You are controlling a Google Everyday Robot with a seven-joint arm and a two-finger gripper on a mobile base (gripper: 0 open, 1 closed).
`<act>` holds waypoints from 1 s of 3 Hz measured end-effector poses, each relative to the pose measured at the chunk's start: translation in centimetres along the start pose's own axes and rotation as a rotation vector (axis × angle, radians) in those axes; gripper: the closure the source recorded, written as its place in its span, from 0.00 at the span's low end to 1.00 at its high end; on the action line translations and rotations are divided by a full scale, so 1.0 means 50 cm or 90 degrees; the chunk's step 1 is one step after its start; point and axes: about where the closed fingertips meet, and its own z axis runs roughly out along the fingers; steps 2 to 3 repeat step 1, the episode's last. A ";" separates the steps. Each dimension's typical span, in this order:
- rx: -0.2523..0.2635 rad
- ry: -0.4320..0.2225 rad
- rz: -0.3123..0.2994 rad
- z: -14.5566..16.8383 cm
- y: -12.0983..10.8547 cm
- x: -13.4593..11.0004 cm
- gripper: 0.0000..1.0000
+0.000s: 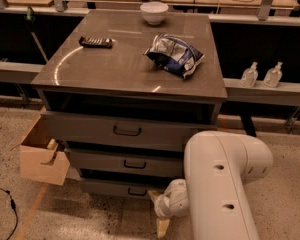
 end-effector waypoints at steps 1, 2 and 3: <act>0.000 0.000 0.001 0.000 0.000 0.000 0.00; 0.000 0.000 0.001 0.000 0.000 0.000 0.00; 0.000 0.000 0.001 0.000 0.000 0.000 0.00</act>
Offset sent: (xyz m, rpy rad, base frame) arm 0.0000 0.0000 0.0000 0.0000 0.0000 0.0000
